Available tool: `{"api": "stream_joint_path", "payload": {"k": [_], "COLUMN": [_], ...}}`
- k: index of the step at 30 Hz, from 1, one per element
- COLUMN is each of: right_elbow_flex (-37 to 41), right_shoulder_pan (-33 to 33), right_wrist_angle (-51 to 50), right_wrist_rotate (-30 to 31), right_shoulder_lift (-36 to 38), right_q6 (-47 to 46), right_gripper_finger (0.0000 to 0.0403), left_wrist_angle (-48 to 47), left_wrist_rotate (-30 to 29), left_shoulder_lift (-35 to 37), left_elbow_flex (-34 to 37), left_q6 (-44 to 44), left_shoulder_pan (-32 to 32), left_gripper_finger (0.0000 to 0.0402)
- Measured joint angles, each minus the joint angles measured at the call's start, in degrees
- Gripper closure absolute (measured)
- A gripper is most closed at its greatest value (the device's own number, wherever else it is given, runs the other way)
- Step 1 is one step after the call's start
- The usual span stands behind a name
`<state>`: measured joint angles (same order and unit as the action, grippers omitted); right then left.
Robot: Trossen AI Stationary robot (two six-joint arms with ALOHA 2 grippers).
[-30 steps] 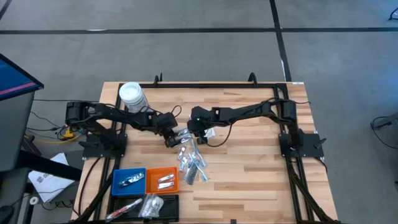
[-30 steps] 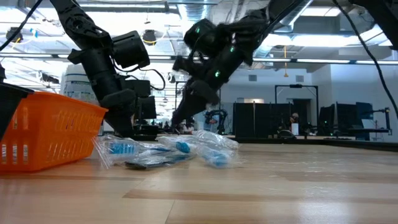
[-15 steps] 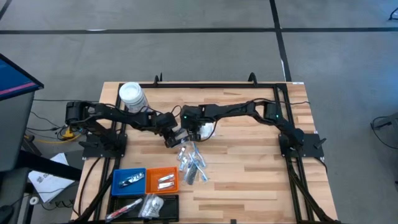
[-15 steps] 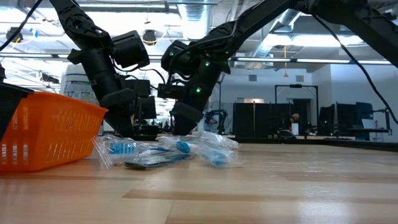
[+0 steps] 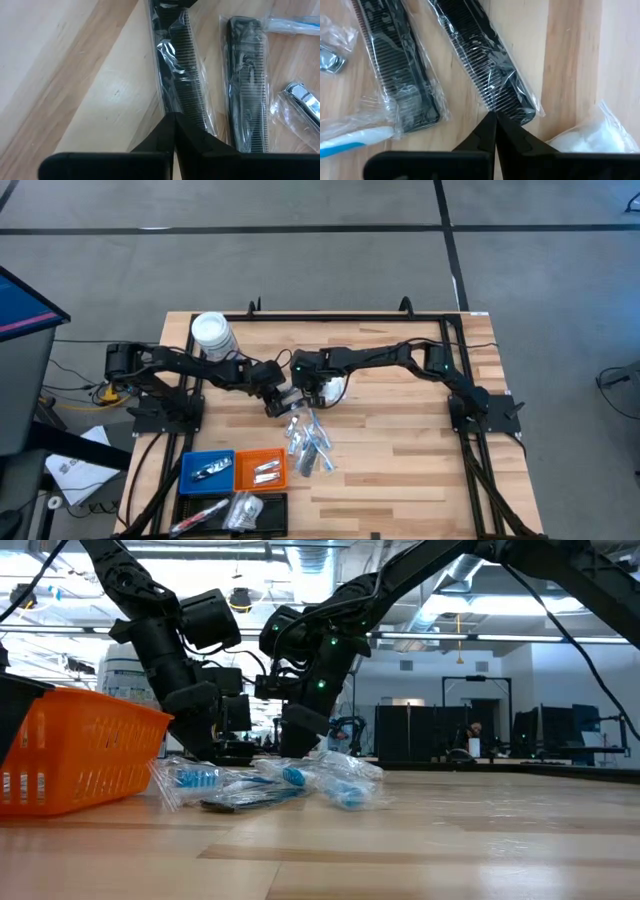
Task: Pick & Place Travel size toiletries
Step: Put the top black comb into the blue basket
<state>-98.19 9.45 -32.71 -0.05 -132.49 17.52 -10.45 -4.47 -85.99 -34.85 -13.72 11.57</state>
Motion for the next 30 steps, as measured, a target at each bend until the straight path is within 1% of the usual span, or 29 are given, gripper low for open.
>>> {"api": "stream_joint_path", "payload": {"k": [5, 8, 9, 11, 14, 18, 21, 25, 30], "right_elbow_flex": [0.2, 0.58, 0.53, 0.62, 0.37, 0.44, 0.42, 0.31, -1.09], "right_shoulder_pan": [-0.04, -0.11, -0.17, -0.23, -0.85, -2.01, -2.65, -3.07, -2.99], "right_wrist_angle": [-0.94, -3.86, -3.1, -4.17, -3.36, -2.55, -0.97, -1.51, -2.06], "right_wrist_rotate": [-0.18, -1.31, -1.94, -3.28, -3.5, -3.48, -3.44, -7.24, -7.57], "right_shoulder_lift": [0.83, 2.45, 2.51, 3.39, 4.35, 4.52, 4.52, 4.55, 4.81], "right_q6": [0.0, -1.31, -2.15, -3.79, -4.54, -3.49, -2.54, -2.86, -3.37], "right_gripper_finger": [0.0402, 0.0402, 0.0403, 0.0403, 0.0403, 0.0403, 0.0403, 0.0403, 0.0403], "left_wrist_angle": [-0.14, -0.18, -0.08, -0.13, -0.15, 0.41, 0.34, 0.31, 0.73], "left_wrist_rotate": [-1.42, -3.09, -3.61, -3.76, -3.64, -3.63, -3.64, -3.92, -6.27], "left_shoulder_lift": [2.72, 6.34, 7.48, 9.69, 11.27, 11.27, 10.48, 10.0, 10.36], "left_elbow_flex": [0.0, -0.02, -0.02, 0.0, 0.05, 0.04, 0.06, 0.06, 0.07], "left_q6": [0.0, -0.01, 0.01, 0.01, 0.58, 1.45, 1.46, 1.47, 3.29], "left_shoulder_pan": [0.0, -0.34, -0.59, -1.93, -4.27, -6.18, -6.38, -6.38, -6.38], "left_gripper_finger": [0.04, 0.04, 0.04, 0.04, 0.04, 0.04, 0.04, 0.04, 0.04]}}
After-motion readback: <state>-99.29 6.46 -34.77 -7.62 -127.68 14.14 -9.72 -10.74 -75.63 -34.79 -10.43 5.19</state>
